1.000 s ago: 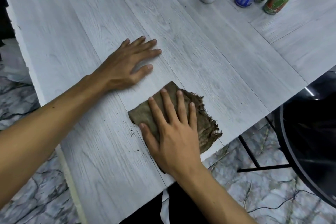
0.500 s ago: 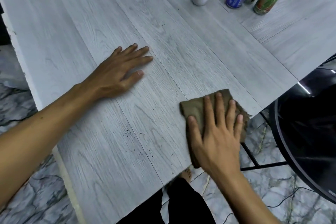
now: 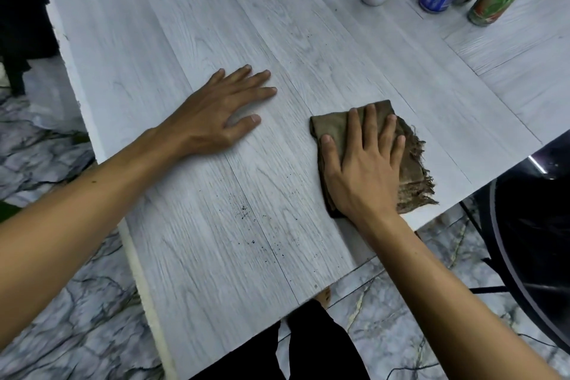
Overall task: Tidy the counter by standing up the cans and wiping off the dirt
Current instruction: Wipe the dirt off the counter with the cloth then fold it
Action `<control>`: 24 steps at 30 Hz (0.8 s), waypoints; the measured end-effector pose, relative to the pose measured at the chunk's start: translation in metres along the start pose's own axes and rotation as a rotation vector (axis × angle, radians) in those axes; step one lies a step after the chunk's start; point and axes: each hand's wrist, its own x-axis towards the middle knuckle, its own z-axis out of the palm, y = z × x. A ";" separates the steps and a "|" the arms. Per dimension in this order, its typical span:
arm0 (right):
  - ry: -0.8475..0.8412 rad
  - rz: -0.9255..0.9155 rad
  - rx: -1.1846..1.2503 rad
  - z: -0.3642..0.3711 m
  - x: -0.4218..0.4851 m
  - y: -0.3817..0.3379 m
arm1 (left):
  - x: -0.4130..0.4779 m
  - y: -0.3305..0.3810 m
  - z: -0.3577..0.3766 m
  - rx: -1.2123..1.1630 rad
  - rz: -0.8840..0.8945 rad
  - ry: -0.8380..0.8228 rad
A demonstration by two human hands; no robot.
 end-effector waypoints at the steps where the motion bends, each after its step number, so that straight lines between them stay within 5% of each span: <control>1: -0.004 -0.020 0.002 0.002 0.001 -0.007 | 0.000 -0.001 0.000 -0.001 0.000 0.001; 14: -0.095 -0.339 0.026 0.033 -0.066 -0.095 | -0.006 -0.010 -0.006 -0.019 -0.051 0.036; 24: -0.113 -0.493 -0.014 0.037 -0.102 -0.082 | -0.017 -0.005 -0.002 0.027 -0.033 0.028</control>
